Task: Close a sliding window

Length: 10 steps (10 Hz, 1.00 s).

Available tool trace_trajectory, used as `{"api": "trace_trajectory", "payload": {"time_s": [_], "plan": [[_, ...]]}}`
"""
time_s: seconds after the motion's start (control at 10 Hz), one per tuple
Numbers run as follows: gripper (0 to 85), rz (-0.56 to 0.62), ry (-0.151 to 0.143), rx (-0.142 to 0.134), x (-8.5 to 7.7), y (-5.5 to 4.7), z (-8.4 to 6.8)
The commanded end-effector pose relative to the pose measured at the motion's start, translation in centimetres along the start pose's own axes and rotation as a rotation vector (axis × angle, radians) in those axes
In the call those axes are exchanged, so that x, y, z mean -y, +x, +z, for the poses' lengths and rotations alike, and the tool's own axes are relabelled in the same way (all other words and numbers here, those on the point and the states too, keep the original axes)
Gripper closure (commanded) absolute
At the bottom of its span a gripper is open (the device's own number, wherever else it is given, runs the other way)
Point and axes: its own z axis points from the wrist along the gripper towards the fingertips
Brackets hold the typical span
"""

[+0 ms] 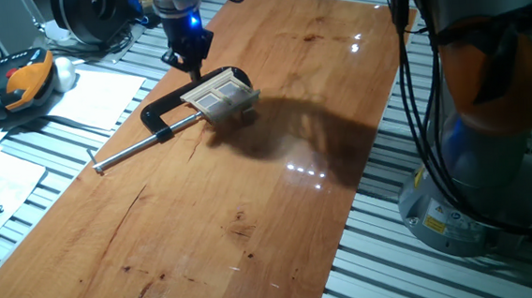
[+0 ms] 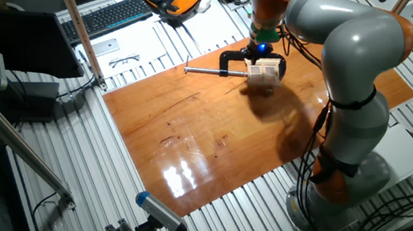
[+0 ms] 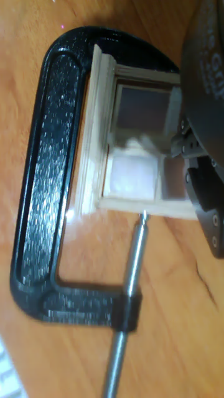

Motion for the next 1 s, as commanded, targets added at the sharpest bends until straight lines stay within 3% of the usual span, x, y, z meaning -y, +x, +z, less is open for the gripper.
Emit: {"api": "trace_trajectory", "payload": {"time_s": [0.0,0.2,0.4,0.6,0.9], "plan": [[85.0,0.002,-0.004,-0.005,-1.2,0.7,-0.4],[85.0,-0.021,-0.005,-0.002,-1.4,1.6,-0.8],[85.0,-0.047,0.003,-0.006,-1.1,1.4,-1.1],[85.0,-0.083,0.032,0.007,-0.4,1.0,-1.5],[85.0,-0.096,0.019,-0.007,0.1,0.8,-1.7]]}}
